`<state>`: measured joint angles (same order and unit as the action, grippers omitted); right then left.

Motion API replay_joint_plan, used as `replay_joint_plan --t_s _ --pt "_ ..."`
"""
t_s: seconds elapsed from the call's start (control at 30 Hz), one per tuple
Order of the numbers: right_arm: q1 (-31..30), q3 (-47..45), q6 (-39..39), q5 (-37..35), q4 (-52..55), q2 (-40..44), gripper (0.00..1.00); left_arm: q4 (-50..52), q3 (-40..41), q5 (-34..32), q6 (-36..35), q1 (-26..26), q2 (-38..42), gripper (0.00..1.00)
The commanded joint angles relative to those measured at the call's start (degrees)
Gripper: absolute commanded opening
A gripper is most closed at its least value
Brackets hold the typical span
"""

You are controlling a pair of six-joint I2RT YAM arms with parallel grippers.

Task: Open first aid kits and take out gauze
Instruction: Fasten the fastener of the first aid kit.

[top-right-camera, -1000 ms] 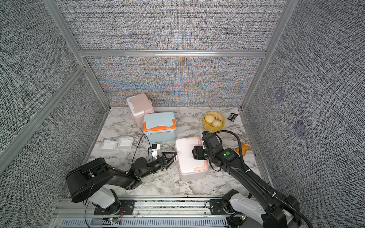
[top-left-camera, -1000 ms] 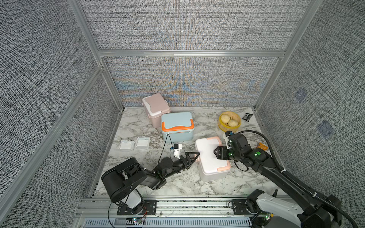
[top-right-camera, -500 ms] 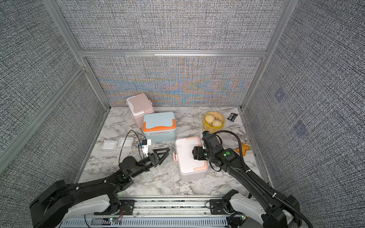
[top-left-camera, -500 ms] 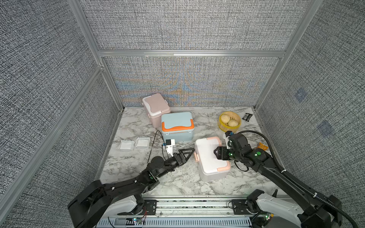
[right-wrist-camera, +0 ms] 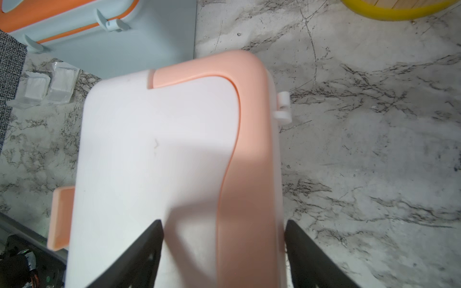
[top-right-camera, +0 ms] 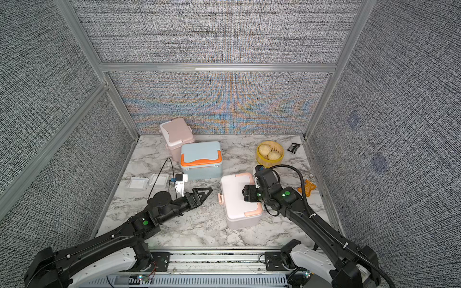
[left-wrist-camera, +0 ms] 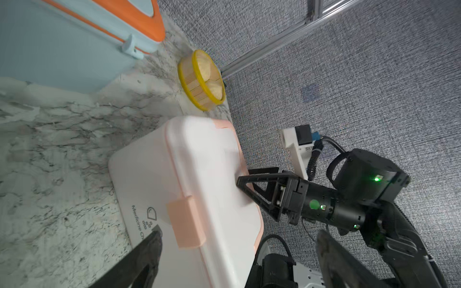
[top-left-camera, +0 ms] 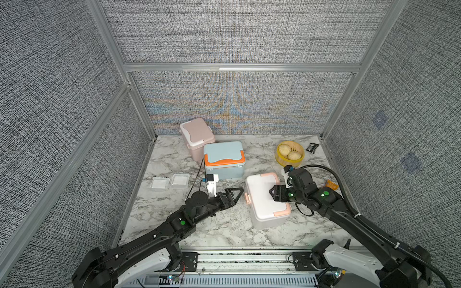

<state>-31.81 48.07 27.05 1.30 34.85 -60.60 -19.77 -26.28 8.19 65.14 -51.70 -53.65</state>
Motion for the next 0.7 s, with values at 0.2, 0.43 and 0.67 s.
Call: replay_joint_plan --t_s 0.2,0.43,0.67 --pt "-0.14 -0.25 -1.48 2.49 11.39 -1.12 0.76 -8.34 -2.79 7.11 1.06 -0.25 -9.51 0.92" --pt "0.01 0.48 -1.77 2.37 11.88 -1.1 0.76 -8.55 -4.82 7.63 0.66 -0.25 -12.4 0.92" --pt "0.21 -0.37 -1.99 2.65 11.05 -1.76 0.76 -11.71 -4.52 8.07 1.37 -0.25 -15.59 0.92"
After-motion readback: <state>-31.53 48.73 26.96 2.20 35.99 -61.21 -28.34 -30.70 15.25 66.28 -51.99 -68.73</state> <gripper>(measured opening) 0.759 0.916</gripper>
